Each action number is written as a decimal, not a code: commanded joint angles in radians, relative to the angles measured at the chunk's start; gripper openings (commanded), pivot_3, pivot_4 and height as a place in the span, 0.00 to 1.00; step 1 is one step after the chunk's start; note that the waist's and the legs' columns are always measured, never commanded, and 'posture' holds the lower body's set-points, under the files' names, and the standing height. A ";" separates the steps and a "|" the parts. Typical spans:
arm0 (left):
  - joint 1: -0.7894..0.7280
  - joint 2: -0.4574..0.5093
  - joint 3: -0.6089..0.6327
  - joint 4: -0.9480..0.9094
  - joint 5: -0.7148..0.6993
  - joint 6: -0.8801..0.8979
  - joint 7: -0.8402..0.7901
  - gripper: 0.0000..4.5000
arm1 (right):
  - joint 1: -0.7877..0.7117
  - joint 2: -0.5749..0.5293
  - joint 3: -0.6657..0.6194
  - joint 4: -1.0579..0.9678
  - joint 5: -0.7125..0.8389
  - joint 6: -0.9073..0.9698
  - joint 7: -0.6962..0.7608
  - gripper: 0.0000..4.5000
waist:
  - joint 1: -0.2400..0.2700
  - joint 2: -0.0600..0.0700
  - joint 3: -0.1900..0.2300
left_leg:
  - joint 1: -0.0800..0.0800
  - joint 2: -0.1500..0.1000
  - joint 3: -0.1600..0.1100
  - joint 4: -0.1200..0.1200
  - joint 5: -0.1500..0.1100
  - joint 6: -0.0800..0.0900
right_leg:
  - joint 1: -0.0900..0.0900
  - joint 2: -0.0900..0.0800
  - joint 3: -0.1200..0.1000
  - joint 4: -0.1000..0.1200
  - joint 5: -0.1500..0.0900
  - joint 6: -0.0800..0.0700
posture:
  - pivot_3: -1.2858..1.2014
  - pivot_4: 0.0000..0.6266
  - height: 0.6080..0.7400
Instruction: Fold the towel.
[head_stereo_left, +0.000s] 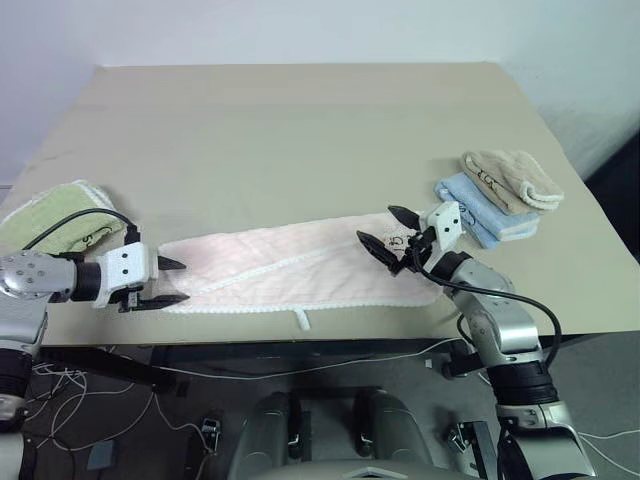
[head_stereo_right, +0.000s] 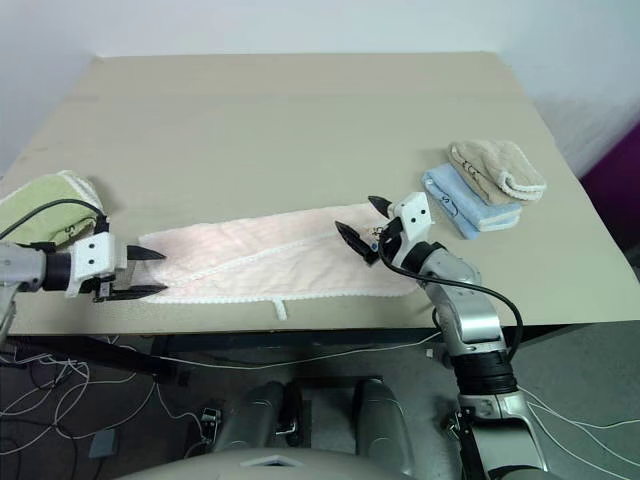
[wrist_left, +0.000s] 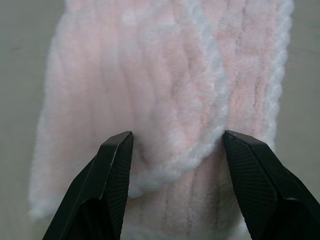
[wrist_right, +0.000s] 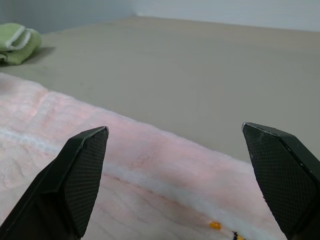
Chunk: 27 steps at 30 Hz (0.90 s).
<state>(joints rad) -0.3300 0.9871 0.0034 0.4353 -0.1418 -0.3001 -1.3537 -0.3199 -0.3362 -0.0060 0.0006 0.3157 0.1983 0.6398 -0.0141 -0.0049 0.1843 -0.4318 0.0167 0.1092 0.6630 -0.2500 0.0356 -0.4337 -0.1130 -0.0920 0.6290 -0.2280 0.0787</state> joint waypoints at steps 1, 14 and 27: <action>-0.029 0.002 -0.024 0.011 0.002 -0.028 -0.048 0.66 | 0.001 -0.006 -0.020 -0.051 0.002 -0.019 -0.010 1.00 | 0.000 0.000 0.000 | 0.000 0.000 0.000 0.000 0.000 0.000 | 0.000 0.000 0.000 0.000 0.000 0.000 | 0.52 0.24 1.00; -0.073 -0.034 -0.052 0.052 0.052 -0.070 -0.012 0.62 | -0.009 -0.005 -0.016 -0.049 0.002 -0.019 -0.012 1.00 | 0.002 0.000 0.000 | 0.000 0.000 0.000 0.001 0.000 0.001 | 0.001 0.000 0.000 0.001 0.000 0.000 | 0.52 0.24 1.00; -0.031 -0.026 -0.003 0.006 -0.038 0.011 -0.021 0.00 | -0.036 -0.013 -0.014 -0.027 0.000 -0.021 0.004 1.00 | -0.001 0.000 0.000 | 0.000 0.000 0.000 0.002 0.000 0.001 | 0.001 0.000 0.000 0.001 0.000 0.000 | 0.52 0.24 1.00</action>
<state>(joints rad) -0.3645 0.9533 -0.0236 0.4666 -0.1539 -0.3069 -1.3714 -0.3329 -0.3417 -0.0073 -0.0042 0.3156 0.1983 0.6363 -0.0148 -0.0049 0.1842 -0.4315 0.0169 0.1089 0.6647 -0.2500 0.0362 -0.4326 -0.1125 -0.0920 0.6299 -0.2281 0.0792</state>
